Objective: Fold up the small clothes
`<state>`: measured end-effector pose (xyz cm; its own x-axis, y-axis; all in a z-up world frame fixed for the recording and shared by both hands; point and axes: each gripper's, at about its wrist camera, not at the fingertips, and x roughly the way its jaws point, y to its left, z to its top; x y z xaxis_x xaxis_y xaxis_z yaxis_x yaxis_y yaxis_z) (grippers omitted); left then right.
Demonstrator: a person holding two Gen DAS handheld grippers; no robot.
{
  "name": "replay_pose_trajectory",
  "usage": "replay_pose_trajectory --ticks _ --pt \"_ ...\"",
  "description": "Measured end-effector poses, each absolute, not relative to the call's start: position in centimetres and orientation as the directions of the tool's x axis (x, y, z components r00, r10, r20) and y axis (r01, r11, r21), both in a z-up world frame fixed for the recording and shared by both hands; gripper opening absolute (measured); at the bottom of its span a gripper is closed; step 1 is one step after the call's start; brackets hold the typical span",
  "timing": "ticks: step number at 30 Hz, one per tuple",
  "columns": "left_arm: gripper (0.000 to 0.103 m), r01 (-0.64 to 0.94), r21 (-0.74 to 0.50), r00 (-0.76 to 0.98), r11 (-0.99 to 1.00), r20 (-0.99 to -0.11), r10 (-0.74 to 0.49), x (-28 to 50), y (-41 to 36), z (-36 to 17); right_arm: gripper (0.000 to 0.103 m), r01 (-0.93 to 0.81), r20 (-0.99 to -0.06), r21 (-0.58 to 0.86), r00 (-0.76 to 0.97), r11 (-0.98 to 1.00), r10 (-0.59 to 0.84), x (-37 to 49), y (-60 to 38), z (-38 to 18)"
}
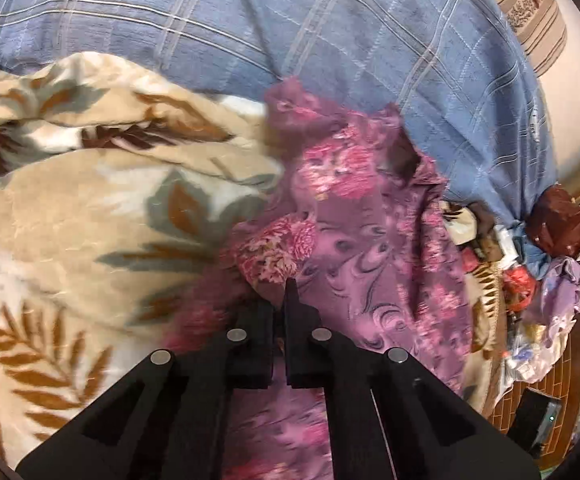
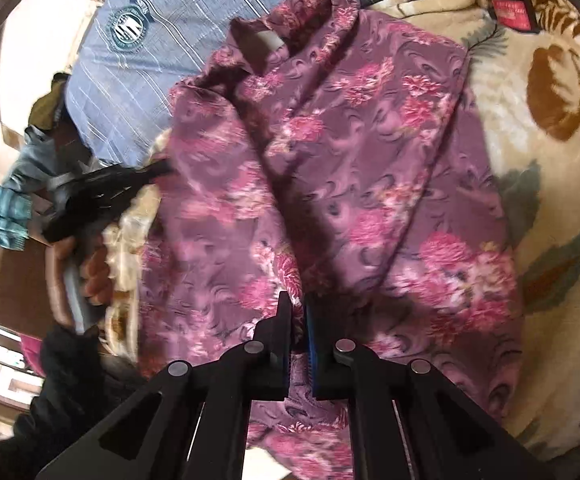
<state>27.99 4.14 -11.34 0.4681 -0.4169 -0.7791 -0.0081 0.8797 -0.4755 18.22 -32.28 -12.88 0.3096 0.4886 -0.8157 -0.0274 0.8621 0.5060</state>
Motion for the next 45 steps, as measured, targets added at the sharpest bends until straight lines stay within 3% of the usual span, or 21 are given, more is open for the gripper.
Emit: replay_pose_trajectory --ticks 2,5,7,9,12,18,22,25,29,35,38,45 --pt "0.002 -0.068 -0.482 0.395 0.873 -0.817 -0.420 28.8 4.5 -14.0 0.010 -0.018 -0.854 0.463 0.259 0.886 0.452 18.5 -31.3 -14.6" --pt "0.002 -0.134 -0.562 0.393 0.816 -0.786 -0.477 28.7 4.5 -16.2 0.014 -0.088 -0.868 0.397 0.288 0.913 0.405 18.3 -29.9 -14.0" --pt "0.003 -0.131 -0.582 0.400 0.803 -0.772 -0.494 28.7 4.4 -15.9 0.026 -0.094 -0.843 0.385 0.371 0.918 0.391 17.9 -30.2 -11.9" --pt "0.003 -0.146 -0.605 0.397 0.783 -0.760 -0.514 28.7 4.8 -16.2 0.059 -0.124 -0.792 0.396 0.455 0.910 0.407 18.0 -30.3 -9.1" --pt "0.003 -0.185 -0.662 0.399 0.726 -0.726 -0.561 28.5 6.1 -16.9 0.068 -0.185 -0.743 0.446 0.468 0.875 0.478 21.7 -29.0 -6.4" --pt "0.003 -0.199 -0.668 0.394 0.717 -0.724 -0.566 28.9 6.1 -16.9 0.065 -0.285 -0.774 0.496 0.283 0.820 0.567 37.8 -19.5 -6.8" --pt "0.003 -0.214 -0.669 0.390 0.711 -0.726 -0.566 29.2 5.7 -16.9 0.062 -0.305 -0.800 0.476 0.241 0.825 0.550 45.4 -13.2 -8.6" --pt "0.003 -0.210 -0.645 0.381 0.735 -0.746 -0.546 29.3 5.3 -16.6 0.049 -0.299 -0.848 0.394 0.247 0.869 0.469 48.9 -10.2 -11.2" --pt "0.003 -0.181 -0.616 0.379 0.767 -0.763 -0.523 29.6 4.3 -16.0 0.003 -0.218 -0.853 0.436 0.210 0.873 0.478 50.6 -9.3 -13.8" --pt "0.002 -0.153 -0.612 0.493 0.776 -0.728 -0.477 28.3 4.8 -13.1 0.003 -0.209 -0.739 0.497 0.407 0.842 0.537 50.2 -13.9 -7.1" --pt "0.002 -0.119 -0.534 0.517 0.837 -0.753 -0.407 28.0 3.9 -11.9 0.003 -0.196 -0.713 0.496 0.464 0.846 0.526 50.6 -16.5 -4.5" --pt "0.002 -0.182 -0.555 0.554 0.811 -0.740 -0.382 28.2 6.4 -12.7 0.002 -0.130 -0.753 0.489 0.436 0.863 0.493 53.1 -17.0 -9.4"
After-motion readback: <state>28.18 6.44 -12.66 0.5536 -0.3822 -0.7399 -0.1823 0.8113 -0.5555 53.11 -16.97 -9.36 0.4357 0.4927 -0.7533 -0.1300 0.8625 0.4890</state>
